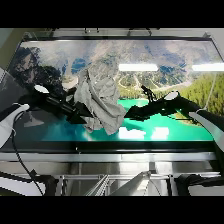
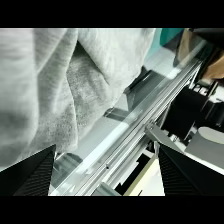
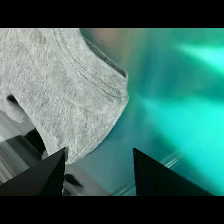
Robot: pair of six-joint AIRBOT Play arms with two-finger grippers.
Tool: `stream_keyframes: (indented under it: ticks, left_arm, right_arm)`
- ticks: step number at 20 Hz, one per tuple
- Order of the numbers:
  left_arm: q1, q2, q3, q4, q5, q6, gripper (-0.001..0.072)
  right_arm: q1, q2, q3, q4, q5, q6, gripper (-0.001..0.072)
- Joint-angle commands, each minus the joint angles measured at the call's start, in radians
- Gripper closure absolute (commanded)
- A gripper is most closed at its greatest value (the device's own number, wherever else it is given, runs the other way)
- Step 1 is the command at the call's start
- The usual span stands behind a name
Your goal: Fold the shirts.
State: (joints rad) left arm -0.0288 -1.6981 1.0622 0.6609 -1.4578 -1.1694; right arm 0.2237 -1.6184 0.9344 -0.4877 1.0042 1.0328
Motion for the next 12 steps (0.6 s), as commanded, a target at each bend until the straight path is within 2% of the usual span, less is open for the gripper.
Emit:
stream_keyframes:
  ticks: [1,3,4,5,6,7,8,9,10,12]
  left_arm:
    - [-0.093,-0.047,-0.035,0.002,0.047,0.002,-0.0004]
    - [-0.103,-0.083,-0.035,0.002,0.043,0.002,-0.0003]
    - [-0.101,-0.099,-0.034,-0.002,0.040,0.003,0.0053]
    - [-0.096,-0.114,-0.020,0.004,0.032,0.003,0.0155]
    - [-0.086,-0.131,0.005,0.010,0.017,0.002,0.0224]
    - [-0.079,-0.144,0.029,0.016,0.003,0.002,0.0370]
    - [-0.079,-0.148,0.051,0.026,-0.002,0.002,0.0600]
    - [-0.075,-0.148,0.071,0.029,-0.008,0.002,0.0705]
    - [-0.067,-0.148,0.095,0.028,-0.022,0.002,0.0694]
    - [-0.064,-0.144,0.146,0.028,-0.061,0.002,0.0690]
  right_arm:
    - [0.028,-0.048,-0.002,0.098,-0.015,-0.012,0.0249]
    - [0.028,-0.064,0.002,0.129,-0.021,-0.015,0.0249]
    - [0.029,-0.066,0.003,0.135,-0.024,-0.015,0.0250]
    - [0.028,-0.066,0.007,0.134,-0.029,-0.015,0.0252]
    - [0.029,-0.066,0.012,0.135,-0.037,-0.015,0.0296]
    - [0.028,-0.066,0.019,0.135,-0.039,-0.015,0.0433]
    - [0.029,-0.066,0.026,0.136,-0.039,-0.015,0.0490]
    - [0.028,-0.066,0.032,0.138,-0.039,-0.015,0.0499]
    - [0.029,-0.066,0.040,0.138,-0.039,-0.015,0.0699]
    - [0.027,-0.063,0.047,0.168,-0.036,-0.080,0.0696]
